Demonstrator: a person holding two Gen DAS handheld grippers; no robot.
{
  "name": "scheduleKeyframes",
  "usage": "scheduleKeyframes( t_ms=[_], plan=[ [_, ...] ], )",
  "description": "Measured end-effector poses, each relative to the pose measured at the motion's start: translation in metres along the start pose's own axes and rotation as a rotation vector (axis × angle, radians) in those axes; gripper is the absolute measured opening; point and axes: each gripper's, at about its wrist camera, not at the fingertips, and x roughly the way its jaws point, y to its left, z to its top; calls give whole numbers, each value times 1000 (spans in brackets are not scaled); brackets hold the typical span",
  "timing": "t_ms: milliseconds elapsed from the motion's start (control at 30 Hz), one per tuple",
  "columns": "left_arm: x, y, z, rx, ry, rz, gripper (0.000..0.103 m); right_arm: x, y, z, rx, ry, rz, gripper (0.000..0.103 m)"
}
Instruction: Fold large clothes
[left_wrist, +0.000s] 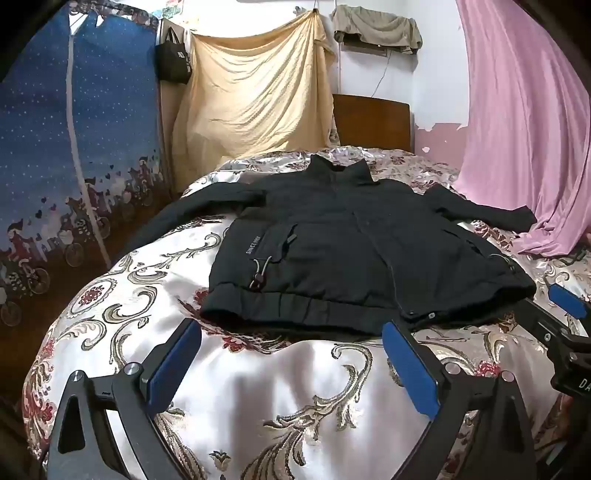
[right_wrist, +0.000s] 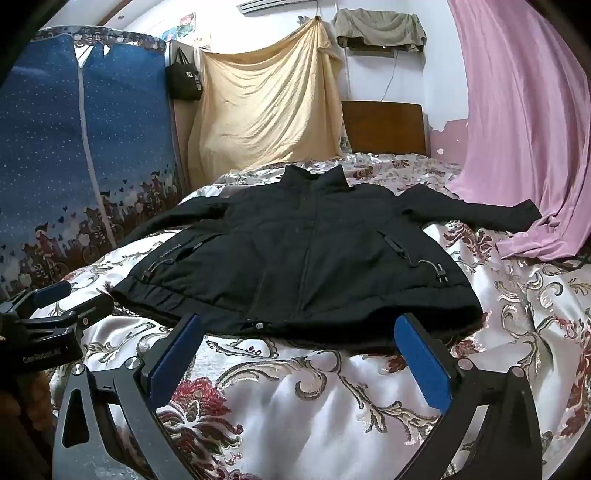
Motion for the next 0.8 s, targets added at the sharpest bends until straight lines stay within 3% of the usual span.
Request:
scheduleKeyframes(
  t_ms=[800],
  plan=[
    [1,0,1,-2,15,-2,99,4,-4,-2,17,14,0,102]
  ],
)
